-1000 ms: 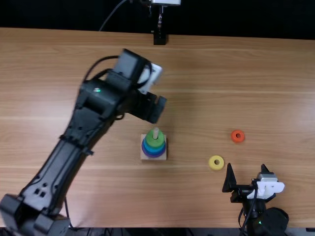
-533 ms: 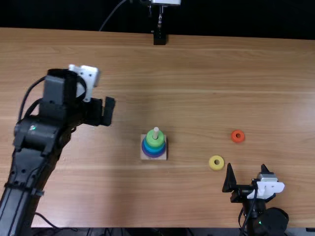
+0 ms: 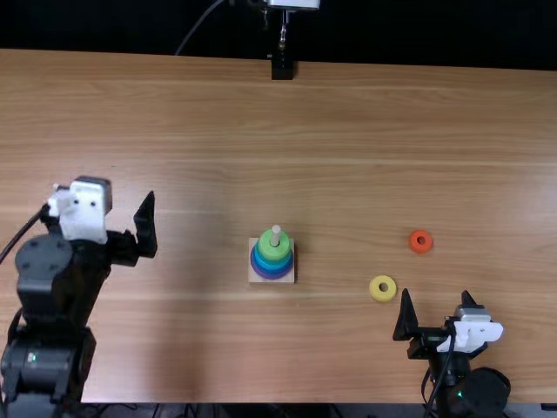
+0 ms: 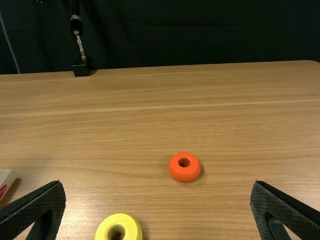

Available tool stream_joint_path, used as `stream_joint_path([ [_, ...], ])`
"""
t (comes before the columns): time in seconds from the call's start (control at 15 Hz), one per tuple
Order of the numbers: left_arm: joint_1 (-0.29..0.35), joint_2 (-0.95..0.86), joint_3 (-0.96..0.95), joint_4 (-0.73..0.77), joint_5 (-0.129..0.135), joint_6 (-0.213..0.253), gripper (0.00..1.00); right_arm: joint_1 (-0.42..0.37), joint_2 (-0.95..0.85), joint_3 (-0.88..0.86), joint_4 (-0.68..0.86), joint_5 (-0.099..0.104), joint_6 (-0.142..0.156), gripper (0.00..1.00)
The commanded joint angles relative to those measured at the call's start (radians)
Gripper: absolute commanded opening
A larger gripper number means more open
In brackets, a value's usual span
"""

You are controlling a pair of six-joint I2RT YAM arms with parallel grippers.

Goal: Build the Hanoi tower: stack the rings onto the peg from bottom to top in this color order: purple, dark blue, light blue, dark green, light green, yellow, orange.

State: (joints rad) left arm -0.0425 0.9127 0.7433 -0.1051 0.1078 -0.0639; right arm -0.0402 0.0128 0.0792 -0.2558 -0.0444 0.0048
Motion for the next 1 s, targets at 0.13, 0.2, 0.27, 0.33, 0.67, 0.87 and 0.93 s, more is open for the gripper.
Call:
stream_joint_path([
  [0.13, 0.010, -0.206, -0.226, 0.009, 0.001, 0.009, 1.00, -0.010, -0.013, -0.064, -0.073, -0.009, 0.003, 1.00],
  [0.2, 0.009, -0.275, -0.297, 0.011, -0.001, 0.011, 1.00, -0.010, -0.013, -0.064, -0.073, -0.009, 0.003, 1.00],
  [0.27, 0.009, -0.360, -0.367, 0.013, -0.001, 0.011, 1.00, -0.010, -0.013, -0.064, -0.073, -0.009, 0.003, 1.00],
  [0.33, 0.009, -0.451, -0.433, 0.015, -0.001, 0.011, 1.00, -0.010, -0.013, -0.064, -0.073, -0.009, 0.003, 1.00],
  [0.67, 0.000, -0.735, -0.645, 0.009, -0.054, 0.001, 1.00, -0.010, -0.013, -0.064, -0.073, -0.009, 0.003, 1.00],
  [0.87, 0.004, -0.793, -0.700, -0.004, -0.111, -0.001, 1.00, -0.010, -0.013, -0.064, -0.073, -0.009, 0.003, 1.00],
  [0.93, 0.003, -0.805, -0.719, -0.018, -0.108, 0.003, 1.00, -0.010, -0.013, -0.064, -0.073, -0.009, 0.003, 1.00],
])
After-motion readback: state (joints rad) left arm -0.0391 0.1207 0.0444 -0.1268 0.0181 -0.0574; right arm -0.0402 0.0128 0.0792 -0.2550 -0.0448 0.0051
